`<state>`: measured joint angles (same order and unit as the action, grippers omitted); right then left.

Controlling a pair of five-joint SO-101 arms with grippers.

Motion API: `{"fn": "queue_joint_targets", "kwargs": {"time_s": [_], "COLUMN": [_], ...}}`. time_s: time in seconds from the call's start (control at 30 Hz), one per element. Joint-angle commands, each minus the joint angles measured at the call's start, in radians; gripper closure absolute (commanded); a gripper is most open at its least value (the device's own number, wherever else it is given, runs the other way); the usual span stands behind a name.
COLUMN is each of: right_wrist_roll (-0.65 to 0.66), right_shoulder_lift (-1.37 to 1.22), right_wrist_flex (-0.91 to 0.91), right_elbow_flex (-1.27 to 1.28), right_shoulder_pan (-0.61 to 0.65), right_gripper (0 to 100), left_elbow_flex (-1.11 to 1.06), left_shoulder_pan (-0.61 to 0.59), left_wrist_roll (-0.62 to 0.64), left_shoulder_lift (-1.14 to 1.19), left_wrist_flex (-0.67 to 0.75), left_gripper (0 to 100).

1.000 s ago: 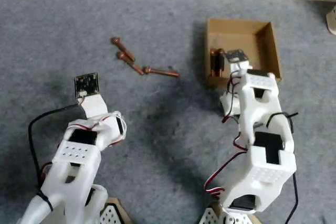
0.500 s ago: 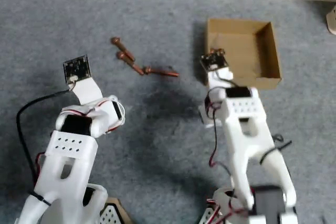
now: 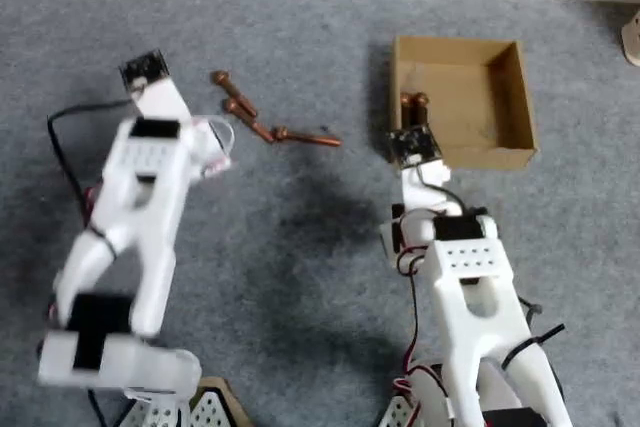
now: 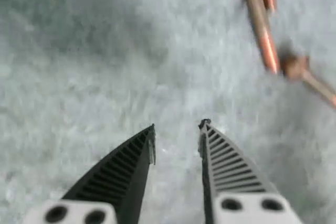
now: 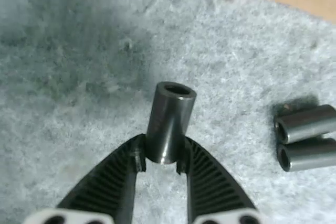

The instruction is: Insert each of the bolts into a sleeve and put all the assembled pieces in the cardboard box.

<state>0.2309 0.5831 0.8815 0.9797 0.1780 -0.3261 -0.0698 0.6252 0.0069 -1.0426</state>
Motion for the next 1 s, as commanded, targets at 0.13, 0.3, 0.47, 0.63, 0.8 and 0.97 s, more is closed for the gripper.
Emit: {"fn": "queue_joint_targets", "kwargs": {"time_s": [0.13,0.3,0.47,0.63,0.8,0.97], "right_wrist_roll": [-0.048,-0.043,-0.040,-0.040,-0.040,-0.040], "right_shoulder_lift": [0.039,0.039,0.039,0.030,0.030,0.030], "right_wrist_flex": [-0.171,-0.278,-0.349,-0.364,-0.364,-0.364], "right_elbow_flex": [0.101,0.189,0.231,0.232,0.232,0.232], "right_shoulder_pan": [0.027,0.071,0.076,0.076,0.076,0.076], "right_gripper": [99.3,99.3,99.3,99.3,99.3,99.3], "left_elbow_flex": [0.363,0.472,0.532,0.558,0.601,0.717], "left_shoulder_pan": [-0.016,0.031,0.058,0.059,0.054,0.061], "left_wrist_roll": [0.143,0.253,0.330,0.396,0.460,0.474], "left_shoulder_lift": [0.272,0.366,0.412,0.470,0.562,0.653], "left_wrist_flex": [-0.014,-0.005,-0.006,0.028,0.072,0.068], "left_gripper": [86,86,86,86,86,86]}}
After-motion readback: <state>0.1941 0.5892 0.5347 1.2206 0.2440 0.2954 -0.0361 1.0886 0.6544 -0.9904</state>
